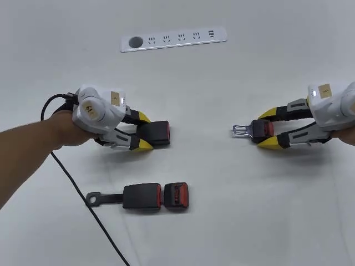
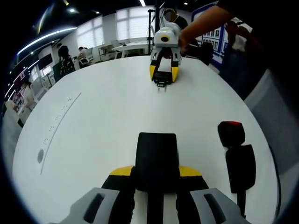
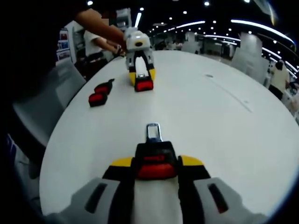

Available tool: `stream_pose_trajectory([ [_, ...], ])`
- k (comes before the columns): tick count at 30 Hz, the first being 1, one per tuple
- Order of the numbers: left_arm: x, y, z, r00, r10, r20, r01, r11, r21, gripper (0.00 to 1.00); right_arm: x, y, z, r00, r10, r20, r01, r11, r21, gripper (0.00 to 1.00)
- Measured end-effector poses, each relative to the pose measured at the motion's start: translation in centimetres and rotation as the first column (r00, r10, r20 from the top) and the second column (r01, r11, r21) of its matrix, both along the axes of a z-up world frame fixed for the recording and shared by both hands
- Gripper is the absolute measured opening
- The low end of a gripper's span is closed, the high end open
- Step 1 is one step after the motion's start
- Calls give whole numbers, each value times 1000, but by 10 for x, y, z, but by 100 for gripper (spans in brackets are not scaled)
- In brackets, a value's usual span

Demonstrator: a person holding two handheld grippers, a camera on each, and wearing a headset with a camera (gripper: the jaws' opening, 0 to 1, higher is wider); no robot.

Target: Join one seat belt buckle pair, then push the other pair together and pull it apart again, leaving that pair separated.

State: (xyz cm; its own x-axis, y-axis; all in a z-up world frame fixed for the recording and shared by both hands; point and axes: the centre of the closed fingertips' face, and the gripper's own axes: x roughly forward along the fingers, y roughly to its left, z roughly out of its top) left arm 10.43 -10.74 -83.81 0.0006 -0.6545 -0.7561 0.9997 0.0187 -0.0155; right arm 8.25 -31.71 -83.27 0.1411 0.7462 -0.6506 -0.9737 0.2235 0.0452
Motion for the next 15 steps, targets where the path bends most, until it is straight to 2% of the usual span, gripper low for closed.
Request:
stream_pose_trajectory([
  [15,-1,1,3,1000,5,-6,-5,1000,-6,35,2,29,0,1000,4,6,-5,999,46,36],
])
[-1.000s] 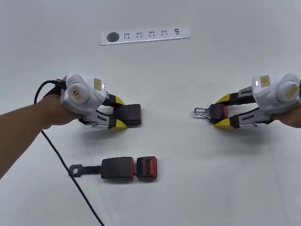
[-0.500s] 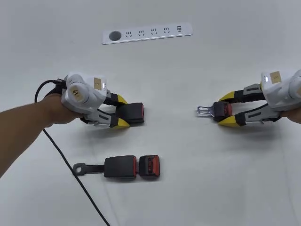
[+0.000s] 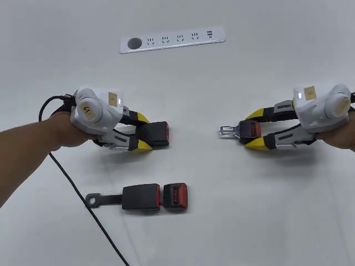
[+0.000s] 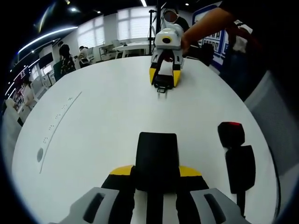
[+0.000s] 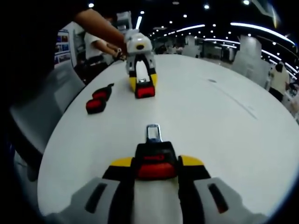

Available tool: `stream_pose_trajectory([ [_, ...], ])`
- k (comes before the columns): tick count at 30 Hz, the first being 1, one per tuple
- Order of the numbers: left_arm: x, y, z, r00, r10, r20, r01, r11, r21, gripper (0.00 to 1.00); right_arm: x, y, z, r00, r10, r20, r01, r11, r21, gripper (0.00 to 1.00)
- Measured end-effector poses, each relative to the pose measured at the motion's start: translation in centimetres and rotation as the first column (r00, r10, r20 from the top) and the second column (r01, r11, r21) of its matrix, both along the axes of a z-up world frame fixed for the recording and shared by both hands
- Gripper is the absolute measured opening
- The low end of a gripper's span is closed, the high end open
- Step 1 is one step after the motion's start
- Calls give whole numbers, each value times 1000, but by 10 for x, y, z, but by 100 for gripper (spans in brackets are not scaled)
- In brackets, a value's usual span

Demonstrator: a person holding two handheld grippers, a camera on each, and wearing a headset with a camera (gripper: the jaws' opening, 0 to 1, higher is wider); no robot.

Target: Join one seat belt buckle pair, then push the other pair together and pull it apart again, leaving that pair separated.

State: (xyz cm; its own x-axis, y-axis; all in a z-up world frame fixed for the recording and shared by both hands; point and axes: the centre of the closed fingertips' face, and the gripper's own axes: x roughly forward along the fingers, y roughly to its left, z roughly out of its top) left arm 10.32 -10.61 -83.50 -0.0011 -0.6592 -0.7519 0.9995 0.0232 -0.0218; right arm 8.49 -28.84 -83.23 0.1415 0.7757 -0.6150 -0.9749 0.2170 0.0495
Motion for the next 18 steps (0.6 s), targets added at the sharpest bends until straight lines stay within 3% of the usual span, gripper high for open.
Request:
stream_pose_trajectory([
  [18,-1,2,1,1000,-4,-2,4,1000,0,35,3,56,1,1000,25,4,-25,999,37,36],
])
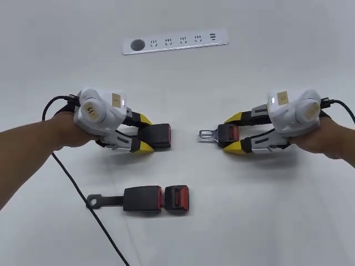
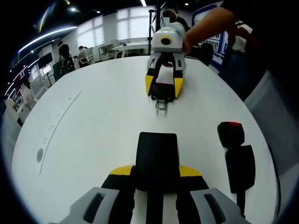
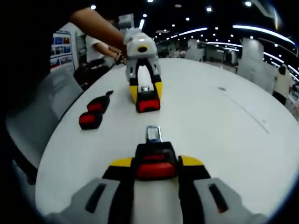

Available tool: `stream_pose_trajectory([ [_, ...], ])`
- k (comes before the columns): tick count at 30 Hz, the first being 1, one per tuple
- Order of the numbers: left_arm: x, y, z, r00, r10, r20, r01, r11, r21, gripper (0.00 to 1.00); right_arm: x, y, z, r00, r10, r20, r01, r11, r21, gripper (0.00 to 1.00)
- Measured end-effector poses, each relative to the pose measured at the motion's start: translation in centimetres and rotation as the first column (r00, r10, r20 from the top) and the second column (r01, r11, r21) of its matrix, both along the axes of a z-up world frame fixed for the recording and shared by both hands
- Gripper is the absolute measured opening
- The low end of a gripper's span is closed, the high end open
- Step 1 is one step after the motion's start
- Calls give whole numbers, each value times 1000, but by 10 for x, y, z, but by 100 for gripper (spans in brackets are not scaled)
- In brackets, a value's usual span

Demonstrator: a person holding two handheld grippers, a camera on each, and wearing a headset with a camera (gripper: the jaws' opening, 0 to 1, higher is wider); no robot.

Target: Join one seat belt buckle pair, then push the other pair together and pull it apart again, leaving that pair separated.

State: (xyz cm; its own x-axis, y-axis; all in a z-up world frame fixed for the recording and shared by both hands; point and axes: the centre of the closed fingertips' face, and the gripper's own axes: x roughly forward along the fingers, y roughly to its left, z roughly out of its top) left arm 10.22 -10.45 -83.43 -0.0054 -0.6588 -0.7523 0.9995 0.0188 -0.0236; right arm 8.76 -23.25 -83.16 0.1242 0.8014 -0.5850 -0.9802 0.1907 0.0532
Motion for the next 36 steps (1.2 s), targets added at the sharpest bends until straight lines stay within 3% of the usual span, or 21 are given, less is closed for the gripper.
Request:
stream_pose_trajectory([
  [19,-2,1,1,1000,-17,1,17,1000,9,35,4,47,0,1000,18,6,-18,1000,24,36],
  [24,-3,1,1,1000,-24,1,24,1000,16,35,3,57,0,1000,28,8,-28,999,16,36],
  [32,-3,2,1,999,-34,5,34,999,20,35,1,56,-1,999,36,11,-36,999,-5,36],
  [36,-4,0,1,999,-48,7,48,999,21,35,-1,72,-1,999,49,20,-49,999,-16,36],
])
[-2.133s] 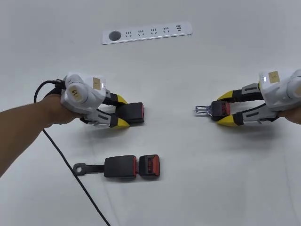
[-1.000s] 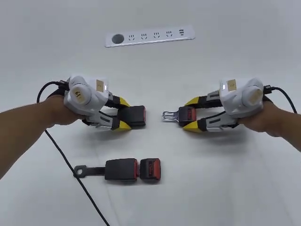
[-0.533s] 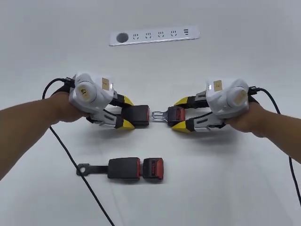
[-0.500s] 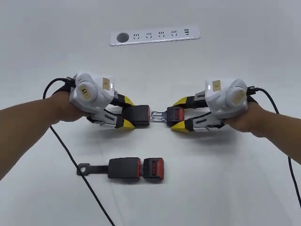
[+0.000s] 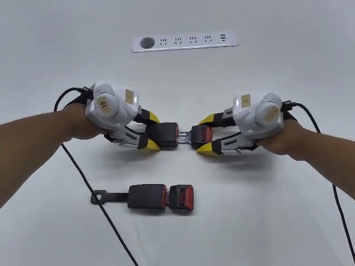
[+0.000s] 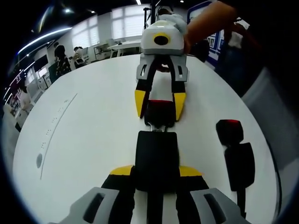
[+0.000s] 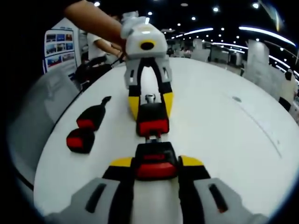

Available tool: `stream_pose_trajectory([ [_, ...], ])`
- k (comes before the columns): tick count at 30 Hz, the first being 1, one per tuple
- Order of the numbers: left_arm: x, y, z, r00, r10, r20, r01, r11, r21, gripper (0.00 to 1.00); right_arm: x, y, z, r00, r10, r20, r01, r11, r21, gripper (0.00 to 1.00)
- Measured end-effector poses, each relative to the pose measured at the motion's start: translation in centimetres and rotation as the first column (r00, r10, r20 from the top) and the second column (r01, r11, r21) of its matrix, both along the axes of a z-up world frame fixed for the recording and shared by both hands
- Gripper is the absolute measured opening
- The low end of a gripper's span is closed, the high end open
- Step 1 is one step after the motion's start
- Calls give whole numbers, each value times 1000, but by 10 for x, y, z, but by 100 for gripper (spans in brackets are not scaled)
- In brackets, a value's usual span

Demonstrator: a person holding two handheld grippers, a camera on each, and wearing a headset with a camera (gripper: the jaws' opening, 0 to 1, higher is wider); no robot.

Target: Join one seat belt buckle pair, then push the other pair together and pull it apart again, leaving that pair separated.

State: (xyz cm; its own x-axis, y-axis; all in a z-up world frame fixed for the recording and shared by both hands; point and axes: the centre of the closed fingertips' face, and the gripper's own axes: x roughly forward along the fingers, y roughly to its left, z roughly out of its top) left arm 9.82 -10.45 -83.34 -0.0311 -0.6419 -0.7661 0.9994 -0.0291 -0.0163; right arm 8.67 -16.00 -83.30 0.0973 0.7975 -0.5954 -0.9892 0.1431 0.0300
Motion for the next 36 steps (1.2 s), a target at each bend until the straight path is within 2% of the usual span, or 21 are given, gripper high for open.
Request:
stream_pose_trajectory([
  [1,0,1,0,1000,-5,2,5,1000,5,35,1,0,-1,1000,4,9,-4,1000,-12,36],
  [4,0,1,-1,1000,0,-1,0,1000,2,35,0,-2,-2,1000,-9,-1,9,1000,-10,36],
  [10,0,1,-2,1000,-8,3,8,1000,25,34,0,-1,-3,1000,-24,-17,23,1000,-17,36],
  [19,0,1,-2,1000,-15,5,15,999,31,34,6,0,-6,1000,-27,-13,26,999,-28,36],
  [24,0,0,-2,1000,-29,9,29,998,47,34,6,10,-4,1000,-27,-13,27,999,-31,36],
  [29,-1,0,-3,1000,-26,8,25,998,51,34,8,11,-3,998,-52,-28,51,998,-37,36],
  [36,-2,0,-2,1000,-13,6,13,998,54,34,11,13,-5,997,-70,-23,68,996,-60,36],
])
